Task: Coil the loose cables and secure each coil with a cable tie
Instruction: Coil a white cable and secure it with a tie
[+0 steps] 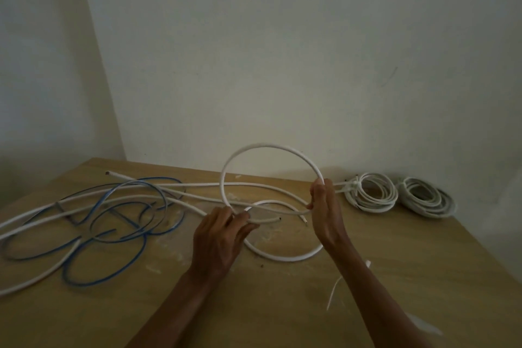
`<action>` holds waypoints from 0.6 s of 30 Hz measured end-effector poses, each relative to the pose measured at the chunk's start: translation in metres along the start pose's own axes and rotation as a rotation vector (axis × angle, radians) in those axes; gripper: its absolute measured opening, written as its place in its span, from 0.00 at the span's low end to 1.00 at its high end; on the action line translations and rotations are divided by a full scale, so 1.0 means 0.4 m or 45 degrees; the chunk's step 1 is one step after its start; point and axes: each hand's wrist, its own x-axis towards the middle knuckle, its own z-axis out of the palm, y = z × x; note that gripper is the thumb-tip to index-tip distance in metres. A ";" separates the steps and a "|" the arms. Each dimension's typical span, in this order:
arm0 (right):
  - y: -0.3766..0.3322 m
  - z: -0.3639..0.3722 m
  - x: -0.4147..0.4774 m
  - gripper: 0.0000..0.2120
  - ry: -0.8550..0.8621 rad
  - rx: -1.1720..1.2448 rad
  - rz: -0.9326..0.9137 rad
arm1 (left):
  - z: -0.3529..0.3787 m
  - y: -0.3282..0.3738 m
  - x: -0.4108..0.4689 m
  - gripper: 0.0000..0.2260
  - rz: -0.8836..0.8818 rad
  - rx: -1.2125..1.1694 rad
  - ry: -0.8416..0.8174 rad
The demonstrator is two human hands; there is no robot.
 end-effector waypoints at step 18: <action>-0.053 0.010 0.010 0.13 -0.300 -0.018 -0.101 | -0.004 0.018 0.023 0.23 -1.397 -1.684 0.059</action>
